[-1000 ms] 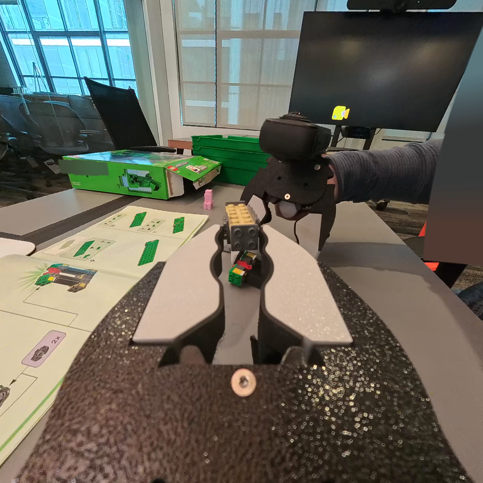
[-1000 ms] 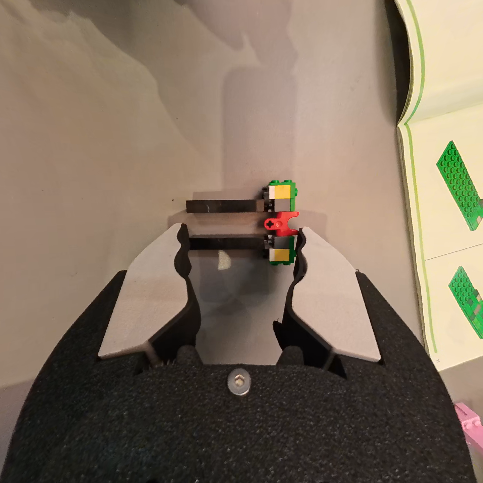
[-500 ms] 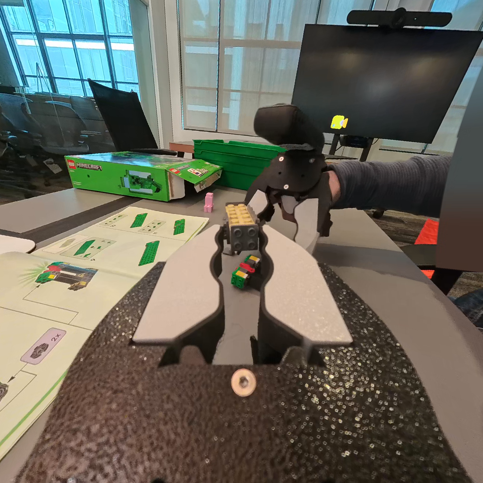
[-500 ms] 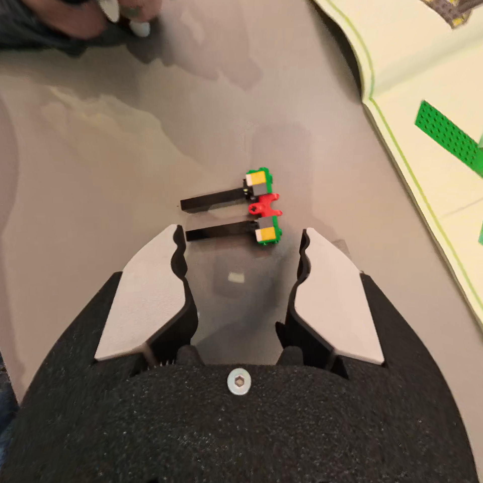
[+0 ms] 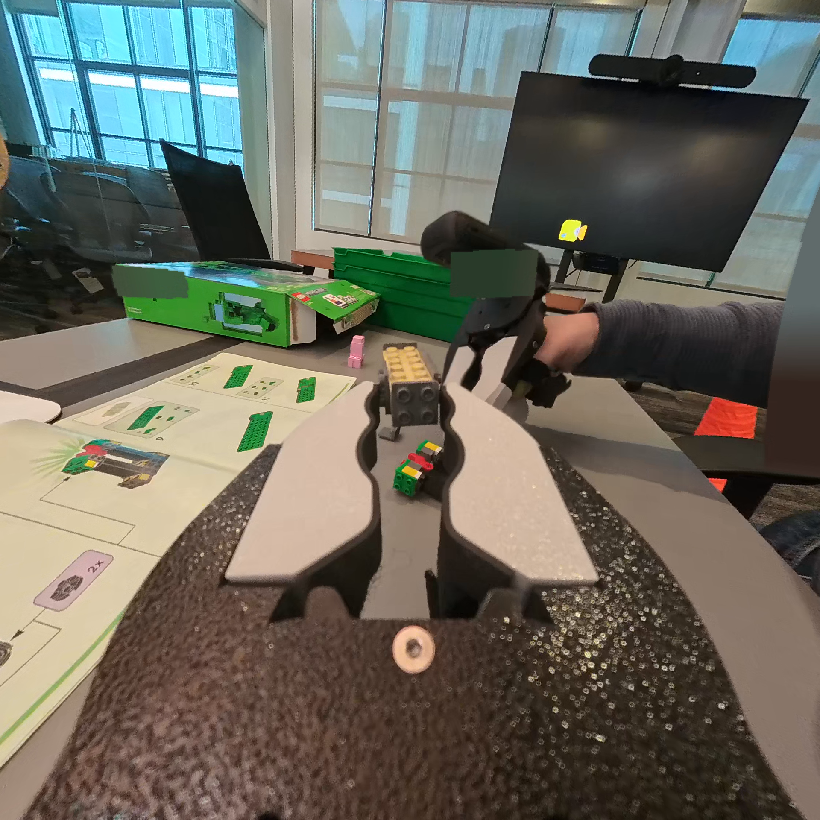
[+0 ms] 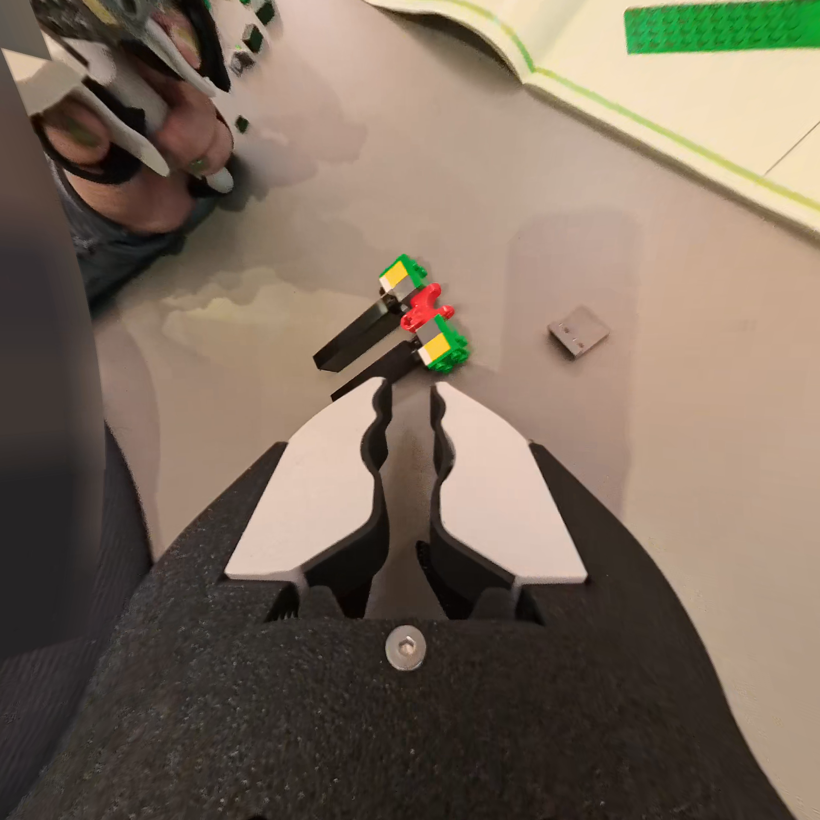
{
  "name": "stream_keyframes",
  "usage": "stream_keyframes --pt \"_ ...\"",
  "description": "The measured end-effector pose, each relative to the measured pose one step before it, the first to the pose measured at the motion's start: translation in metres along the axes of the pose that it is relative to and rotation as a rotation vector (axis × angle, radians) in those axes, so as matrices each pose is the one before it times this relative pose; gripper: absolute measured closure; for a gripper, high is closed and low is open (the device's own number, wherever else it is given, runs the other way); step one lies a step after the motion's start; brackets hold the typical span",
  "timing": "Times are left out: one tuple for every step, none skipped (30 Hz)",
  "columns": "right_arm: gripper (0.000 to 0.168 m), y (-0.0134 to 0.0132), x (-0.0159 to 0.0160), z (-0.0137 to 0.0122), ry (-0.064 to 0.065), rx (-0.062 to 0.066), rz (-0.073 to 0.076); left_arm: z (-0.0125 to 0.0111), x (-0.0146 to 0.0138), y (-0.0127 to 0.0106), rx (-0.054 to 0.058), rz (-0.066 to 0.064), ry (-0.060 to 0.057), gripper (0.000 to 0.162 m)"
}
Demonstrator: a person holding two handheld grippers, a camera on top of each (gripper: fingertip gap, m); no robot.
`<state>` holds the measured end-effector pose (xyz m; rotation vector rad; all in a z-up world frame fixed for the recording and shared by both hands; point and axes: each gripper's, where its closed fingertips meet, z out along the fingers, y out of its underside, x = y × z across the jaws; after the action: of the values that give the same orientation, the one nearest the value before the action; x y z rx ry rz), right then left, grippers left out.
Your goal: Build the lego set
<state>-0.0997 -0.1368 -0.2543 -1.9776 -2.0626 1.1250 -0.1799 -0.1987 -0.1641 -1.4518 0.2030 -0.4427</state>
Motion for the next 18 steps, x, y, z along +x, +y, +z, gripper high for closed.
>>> stream_keyframes --pt "0.156 0.00109 -0.00113 0.00187 -0.0129 0.0035 0.0143 -0.00014 -0.00025 -0.00020 0.0017 -0.0020 -0.0005 0.137" --pt "0.157 -0.00037 0.00156 0.00187 0.0141 0.0141 0.0099 -0.00020 -0.00011 -0.00025 0.0014 -0.0014 -0.0001 0.137" --pt "0.164 -0.00033 -0.00019 0.00171 0.0110 0.0131 -0.0036 -0.00012 -0.00010 -0.00006 0.0009 -0.0010 -0.0001 0.137" --pt "0.168 0.00005 -0.00124 0.00187 0.0081 0.0072 -0.0085 -0.00002 -0.00004 -0.00005 0.0003 -0.0006 0.0000 0.137" --pt "0.168 0.00023 -0.00275 0.00214 0.0030 0.0022 -0.0106 -0.00002 0.00003 0.00003 -0.0002 0.0000 0.0002 0.137" --pt "0.168 -0.00036 -0.00369 0.00243 0.0032 0.0030 -0.0152 0.00002 0.00010 -0.00002 -0.0005 0.0003 0.0001 0.137" --pt "0.168 -0.00110 -0.00848 0.00300 -0.0218 0.0055 -0.0289 0.00005 -0.00003 0.00008 -0.0006 0.0002 0.0002 0.137" --pt "0.166 -0.00127 -0.01511 0.00313 -0.0621 0.0032 -0.0397 0.00002 0.00010 0.00006 -0.0003 0.0000 0.0001 0.137" --pt "0.161 -0.00140 -0.01520 0.00219 -0.0657 -0.0030 -0.0387 -0.00001 -0.00011 -0.00008 0.0005 -0.0004 -0.0004 0.137" --pt "0.156 -0.00230 -0.00846 0.00019 -0.0279 -0.0047 -0.0365 -0.00012 -0.00015 -0.00006 0.0009 -0.0009 -0.0005 0.137" --pt "0.152 -0.00396 -0.00070 -0.00258 0.0146 0.0050 -0.0386 -0.00012 -0.00005 -0.00014 0.0008 -0.0012 0.0000 0.137" --pt "0.147 -0.00553 0.00439 -0.00479 0.0374 0.0188 -0.0461 -0.00002 -0.00009 -0.00014 0.0008 -0.0010 0.0002 0.137" --pt "0.140 -0.00468 0.00905 -0.00529 0.0562 0.0172 -0.0450 -0.00013 -0.00010 -0.00004 0.0008 -0.0008 -0.0001 0.137" --pt "0.131 -0.00188 0.01024 -0.00401 0.0540 0.0014 -0.0356 -0.00002 -0.00001 -0.00005 0.0002 -0.0010 0.0001 0.137" --pt "0.122 0.00017 0.01030 -0.00205 0.0457 -0.0115 -0.0137 -0.00002 -0.00013 0.00002 -0.0004 -0.0012 0.0000 0.137" --pt "0.118 0.00165 0.00851 -0.00007 0.0311 -0.0255 0.0030 0.00010 -0.00003 0.00007 -0.0006 -0.0011 0.0005 0.137" --pt "0.117 0.00210 0.00592 0.00130 0.0176 -0.0331 0.0095 0.00006 0.00000 0.00005 -0.0004 -0.0005 0.0000 0.137" --pt "0.117 0.00108 0.00672 0.00227 0.0310 -0.0312 0.0107 -0.00002 -0.00003 0.00003 -0.0003 0.0002 -0.0001 0.137"
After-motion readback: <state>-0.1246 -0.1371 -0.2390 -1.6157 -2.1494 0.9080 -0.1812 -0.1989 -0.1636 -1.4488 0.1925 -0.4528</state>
